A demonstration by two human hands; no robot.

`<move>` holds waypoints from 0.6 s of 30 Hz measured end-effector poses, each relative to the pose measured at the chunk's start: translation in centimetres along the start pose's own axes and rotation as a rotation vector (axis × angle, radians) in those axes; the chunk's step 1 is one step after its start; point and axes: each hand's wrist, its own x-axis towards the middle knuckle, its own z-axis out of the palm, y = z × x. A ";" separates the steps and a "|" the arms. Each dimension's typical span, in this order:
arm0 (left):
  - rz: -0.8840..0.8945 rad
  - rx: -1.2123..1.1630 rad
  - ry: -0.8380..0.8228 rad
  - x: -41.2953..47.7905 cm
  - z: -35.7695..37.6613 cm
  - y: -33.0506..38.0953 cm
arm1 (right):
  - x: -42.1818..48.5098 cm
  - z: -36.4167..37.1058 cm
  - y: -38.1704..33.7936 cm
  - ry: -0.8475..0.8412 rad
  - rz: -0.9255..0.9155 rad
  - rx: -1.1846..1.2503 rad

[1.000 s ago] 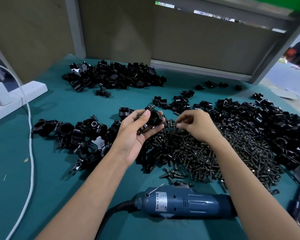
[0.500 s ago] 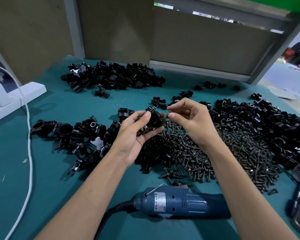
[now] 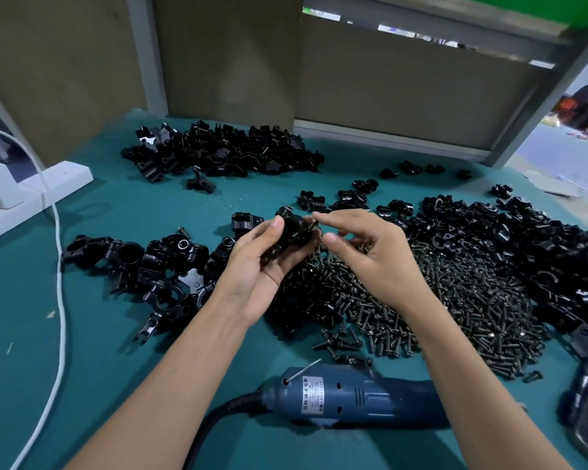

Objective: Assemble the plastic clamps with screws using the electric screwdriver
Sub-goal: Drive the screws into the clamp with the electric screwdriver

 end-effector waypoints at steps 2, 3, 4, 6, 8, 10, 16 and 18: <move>-0.011 -0.012 -0.020 0.0 0.1 0.1 | -1.4 -1.3 -1.0 -0.009 0.008 0.027; -0.024 -0.010 -0.019 0.1 0.1 0.1 | -2.5 -2.0 -1.6 -0.058 0.034 0.000; -0.042 -0.011 -0.012 0.1 0.1 0.0 | -3.8 -2.6 -2.2 -0.160 0.065 -0.107; -0.069 -0.043 0.001 0.1 0.1 -0.1 | -7.3 -3.1 -3.0 -0.482 0.079 -0.554; -0.083 -0.071 0.008 0.1 0.0 -0.1 | -10.3 -3.0 -3.2 -0.602 0.042 -0.937; -0.073 -0.044 -0.003 0.2 0.0 0.0 | -12.7 -2.6 -2.6 -0.542 0.015 -1.024; 0.026 0.170 -0.007 0.2 0.1 -0.5 | -13.4 -1.9 -0.7 -0.353 -0.130 -0.913; 0.031 0.243 -0.010 0.1 0.0 -0.6 | -13.4 -2.7 -0.9 -0.304 -0.164 -0.859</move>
